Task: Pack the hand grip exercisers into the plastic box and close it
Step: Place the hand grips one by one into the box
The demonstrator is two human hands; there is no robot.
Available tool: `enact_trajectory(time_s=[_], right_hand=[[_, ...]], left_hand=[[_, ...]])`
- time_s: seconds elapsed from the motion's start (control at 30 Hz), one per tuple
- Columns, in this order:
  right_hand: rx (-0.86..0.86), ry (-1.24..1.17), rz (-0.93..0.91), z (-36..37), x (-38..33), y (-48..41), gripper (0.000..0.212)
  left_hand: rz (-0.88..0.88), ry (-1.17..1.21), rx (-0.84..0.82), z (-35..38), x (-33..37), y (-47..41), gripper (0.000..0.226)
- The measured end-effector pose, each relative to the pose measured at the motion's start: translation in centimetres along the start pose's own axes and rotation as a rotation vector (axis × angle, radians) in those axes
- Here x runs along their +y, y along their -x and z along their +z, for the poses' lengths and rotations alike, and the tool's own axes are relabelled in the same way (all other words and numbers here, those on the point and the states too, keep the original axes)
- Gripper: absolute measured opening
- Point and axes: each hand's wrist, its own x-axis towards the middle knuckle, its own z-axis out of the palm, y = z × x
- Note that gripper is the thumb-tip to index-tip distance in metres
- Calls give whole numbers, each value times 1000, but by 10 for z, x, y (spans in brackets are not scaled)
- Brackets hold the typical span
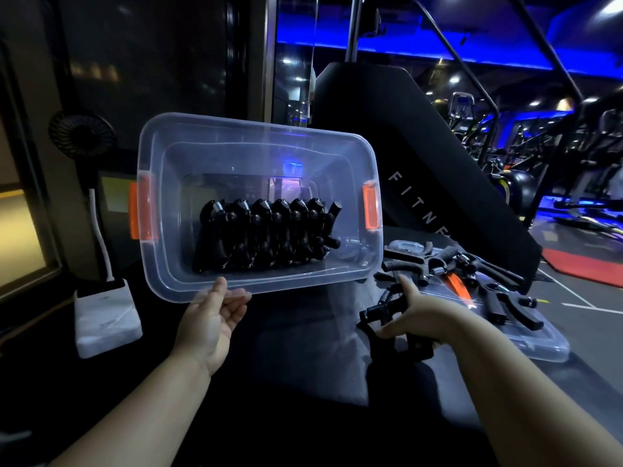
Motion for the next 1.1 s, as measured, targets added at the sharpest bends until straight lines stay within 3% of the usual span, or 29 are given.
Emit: enact_trajectory(time_s=[0.17, 0.3, 0.37, 0.5, 0.57, 0.8, 1.1], right_hand=[[-8, 1, 1, -10, -6, 3, 122], [52, 118, -12, -22, -9, 6, 108], [108, 163, -13, -27, -9, 9, 92], [194, 136, -60, -33, -12, 10, 35], [293, 104, -79, -33, -13, 11, 22], [495, 71, -148, -26, -20, 13, 36], [295, 235, -168, -19, -50, 6, 30]], left_hand=[[5, -7, 3, 1, 1, 2, 26], [1, -10, 10, 2, 1, 3, 26], [-1, -6, 16, 3, 2, 4, 23], [-4, 8, 25, 5, 3, 5, 23], [-2, 14, 23, 5, 4, 6, 23], [-1, 13, 7, 3, 2, 4, 26], [-2, 24, 17, 4, 2, 3, 22]])
